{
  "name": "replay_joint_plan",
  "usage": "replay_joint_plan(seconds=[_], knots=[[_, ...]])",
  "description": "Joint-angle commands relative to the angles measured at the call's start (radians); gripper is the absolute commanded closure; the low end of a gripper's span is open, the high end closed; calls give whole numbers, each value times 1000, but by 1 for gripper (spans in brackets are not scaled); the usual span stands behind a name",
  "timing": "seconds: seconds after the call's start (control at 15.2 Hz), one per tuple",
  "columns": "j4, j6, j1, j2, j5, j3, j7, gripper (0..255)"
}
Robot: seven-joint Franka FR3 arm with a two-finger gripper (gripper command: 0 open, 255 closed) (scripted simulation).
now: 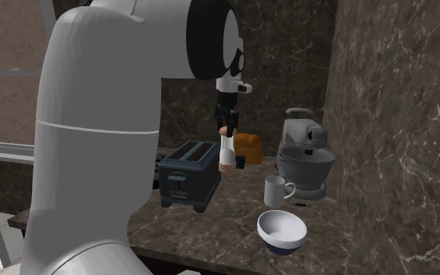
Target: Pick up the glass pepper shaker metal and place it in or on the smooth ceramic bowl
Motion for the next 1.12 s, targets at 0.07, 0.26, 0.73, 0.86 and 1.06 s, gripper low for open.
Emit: replay_joint_plan(seconds=[0.07, 0.26, 0.73, 0.86, 1.06], knots=[[41, -40, 3, 1, -1, 1, 4, 255], [-52, -39, -53, -96, 52, -16, -73, 255], [-209, -72, -147, -287, 146, -94, -257, 255], [-241, -88, -168, -331, 162, -123, -308, 255], [-280, -116, -196, -390, 178, -168, -383, 255]])
